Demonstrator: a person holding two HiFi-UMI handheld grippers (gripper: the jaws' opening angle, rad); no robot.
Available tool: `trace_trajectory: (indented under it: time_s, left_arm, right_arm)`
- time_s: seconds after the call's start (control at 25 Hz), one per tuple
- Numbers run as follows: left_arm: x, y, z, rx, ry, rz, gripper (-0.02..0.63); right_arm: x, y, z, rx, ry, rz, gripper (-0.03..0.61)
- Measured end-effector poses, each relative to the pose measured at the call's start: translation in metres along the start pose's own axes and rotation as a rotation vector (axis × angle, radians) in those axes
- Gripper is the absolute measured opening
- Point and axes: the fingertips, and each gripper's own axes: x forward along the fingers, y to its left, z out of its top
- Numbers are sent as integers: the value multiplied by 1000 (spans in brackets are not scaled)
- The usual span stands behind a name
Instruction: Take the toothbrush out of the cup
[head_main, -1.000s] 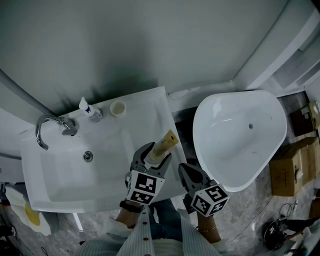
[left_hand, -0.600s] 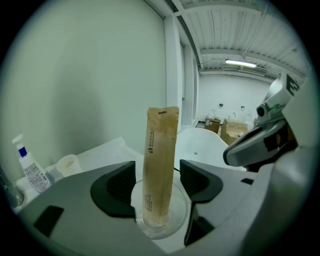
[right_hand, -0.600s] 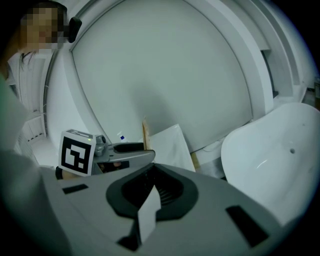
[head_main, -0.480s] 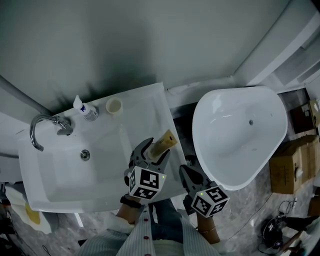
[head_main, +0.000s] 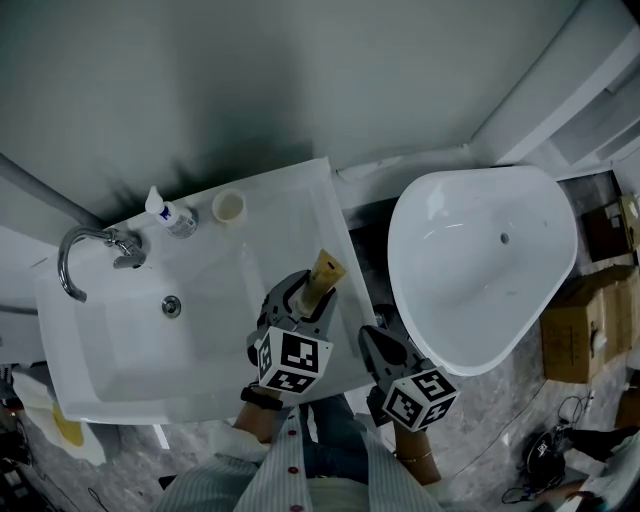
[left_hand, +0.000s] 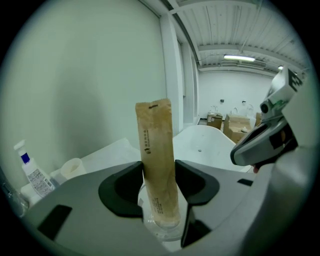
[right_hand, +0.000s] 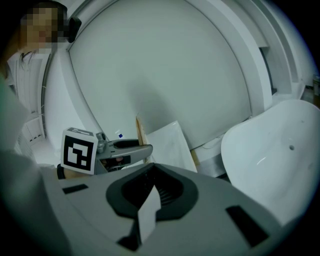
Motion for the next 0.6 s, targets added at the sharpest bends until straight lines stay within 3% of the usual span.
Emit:
trace_trajectory:
  time_s: [0.6]
  left_arm:
    - [-8,4,-5,-5,5,-13,67]
  right_arm:
    - [2,8,-1,-8,3,-4,12]
